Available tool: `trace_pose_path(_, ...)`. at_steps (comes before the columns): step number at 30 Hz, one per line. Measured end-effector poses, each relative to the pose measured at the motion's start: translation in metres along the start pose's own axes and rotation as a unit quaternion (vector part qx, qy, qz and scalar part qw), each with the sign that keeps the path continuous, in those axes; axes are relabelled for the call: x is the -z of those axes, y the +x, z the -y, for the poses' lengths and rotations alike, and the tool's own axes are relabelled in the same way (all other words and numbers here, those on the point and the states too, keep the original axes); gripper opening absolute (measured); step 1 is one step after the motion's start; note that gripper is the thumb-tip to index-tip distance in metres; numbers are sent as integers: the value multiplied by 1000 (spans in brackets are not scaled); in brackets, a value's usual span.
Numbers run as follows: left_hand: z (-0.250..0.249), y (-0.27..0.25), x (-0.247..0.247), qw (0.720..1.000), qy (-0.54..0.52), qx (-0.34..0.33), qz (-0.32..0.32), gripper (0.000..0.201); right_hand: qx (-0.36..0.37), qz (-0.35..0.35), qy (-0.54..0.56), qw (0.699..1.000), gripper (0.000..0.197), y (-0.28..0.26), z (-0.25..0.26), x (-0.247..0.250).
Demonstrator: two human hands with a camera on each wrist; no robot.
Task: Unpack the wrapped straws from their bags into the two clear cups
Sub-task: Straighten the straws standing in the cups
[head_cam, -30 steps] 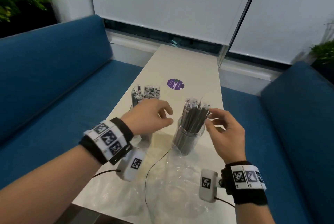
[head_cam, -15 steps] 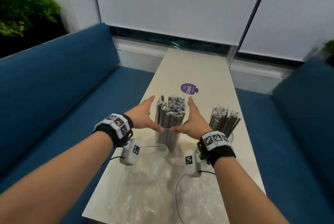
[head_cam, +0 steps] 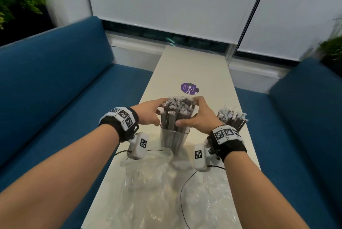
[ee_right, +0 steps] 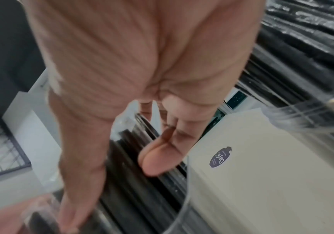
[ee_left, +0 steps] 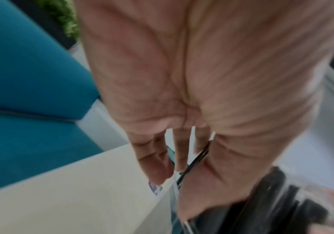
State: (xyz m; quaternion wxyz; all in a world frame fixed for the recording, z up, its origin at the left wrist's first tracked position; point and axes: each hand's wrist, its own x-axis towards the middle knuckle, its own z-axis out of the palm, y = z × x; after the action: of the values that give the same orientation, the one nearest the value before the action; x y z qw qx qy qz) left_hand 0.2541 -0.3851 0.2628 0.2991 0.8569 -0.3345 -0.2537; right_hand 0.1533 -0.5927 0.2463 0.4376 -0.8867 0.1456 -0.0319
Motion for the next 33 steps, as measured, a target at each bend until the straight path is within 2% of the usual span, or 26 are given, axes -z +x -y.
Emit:
trace_pose_path(3,3,-2,0,999,40,8,24,110,-13,47,11,999,139,-4,1,-1)
trace_pose_path(5,4,1,-3,999,21,-6,24,123,-13,88,1,996,150,-3,5,-5)
trace_pose_path(7,1,7,-6,1000,-14,-28,0,117,6,96,-19,995,141,1,9,-11)
trace_pose_path(11,1,15,-7,993,-70,-44,-79,59,60,1,-39,997,74,9,6,-7)
trace_pose_path(12,3,15,-6,991,-99,-40,-86,51,61,-20,-22,998,63,10,4,-3)
trace_pose_path(14,7,15,-5,986,-142,-30,-85,46,51,-40,-9,998,53,11,1,3)
trace_pose_path(16,9,14,-4,988,-134,-19,-72,55,18,-22,-33,999,56,11,-1,2)
trace_pose_path(18,10,12,-4,995,-89,-6,-49,67,-10,-1,-46,999,70,10,-2,0)
trace_pose_path(20,13,10,-2,998,-56,-8,-30,76,-2,5,-44,999,83,8,-3,2)
trace_pose_path(22,15,8,-1,996,-71,-23,-40,63,10,4,-22,1000,85,2,-2,5)
trace_pose_path(25,9,5,-5,991,-94,-22,-88,43,7,-17,2,1000,85,-7,3,4)
trace_pose_path(28,2,5,-13,987,-112,-11,-113,40,2,-14,8,1000,85,-5,1,0)
trace_pose_path(30,0,7,-15,987,-106,-3,-118,40,4,5,0,1000,76,-6,4,1)
trace_pose_path(32,2,6,-13,992,-68,5,-107,45,8,27,-34,999,68,-12,6,4)
trace_pose_path(33,4,5,-11,994,-49,12,-92,51,6,39,-46,998,75,-15,5,6)
